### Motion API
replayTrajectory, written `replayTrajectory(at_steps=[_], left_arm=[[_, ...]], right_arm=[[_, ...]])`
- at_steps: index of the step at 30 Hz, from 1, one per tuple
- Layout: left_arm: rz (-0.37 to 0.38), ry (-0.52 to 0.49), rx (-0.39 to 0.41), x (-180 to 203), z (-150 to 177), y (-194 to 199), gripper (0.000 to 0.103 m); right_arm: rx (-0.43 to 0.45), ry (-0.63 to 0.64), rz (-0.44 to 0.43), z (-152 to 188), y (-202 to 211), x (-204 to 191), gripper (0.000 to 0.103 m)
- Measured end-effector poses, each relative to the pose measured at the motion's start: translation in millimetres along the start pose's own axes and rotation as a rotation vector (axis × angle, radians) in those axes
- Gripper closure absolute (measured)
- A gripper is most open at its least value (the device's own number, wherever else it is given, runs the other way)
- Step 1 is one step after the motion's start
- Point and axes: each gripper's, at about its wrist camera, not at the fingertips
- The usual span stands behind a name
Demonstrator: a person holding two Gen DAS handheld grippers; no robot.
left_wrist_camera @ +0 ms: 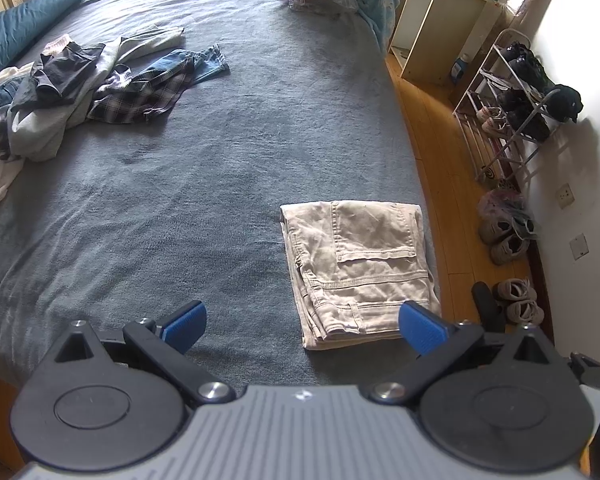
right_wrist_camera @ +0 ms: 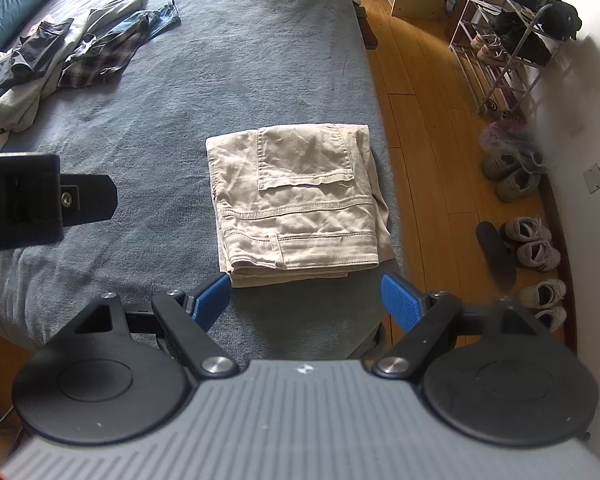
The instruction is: Fold clothes
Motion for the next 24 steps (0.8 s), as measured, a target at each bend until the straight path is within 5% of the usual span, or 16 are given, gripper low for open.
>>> replayTrajectory(at_steps=[24], left_arm=[[0.002, -0.003, -0.008, -2.0, -0.5, 2.8, 0.000]], right_arm=[[-0.001, 0.004, -0.002, -1.2, -2.3, 0.3, 0.020]])
Point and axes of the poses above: each gripper's, at about its wrist camera, not at the fingertips, and y roughly against the way its jaws point, x to its right, z to its underside, and after that the axes turned 6 degrees about -z, right-handed
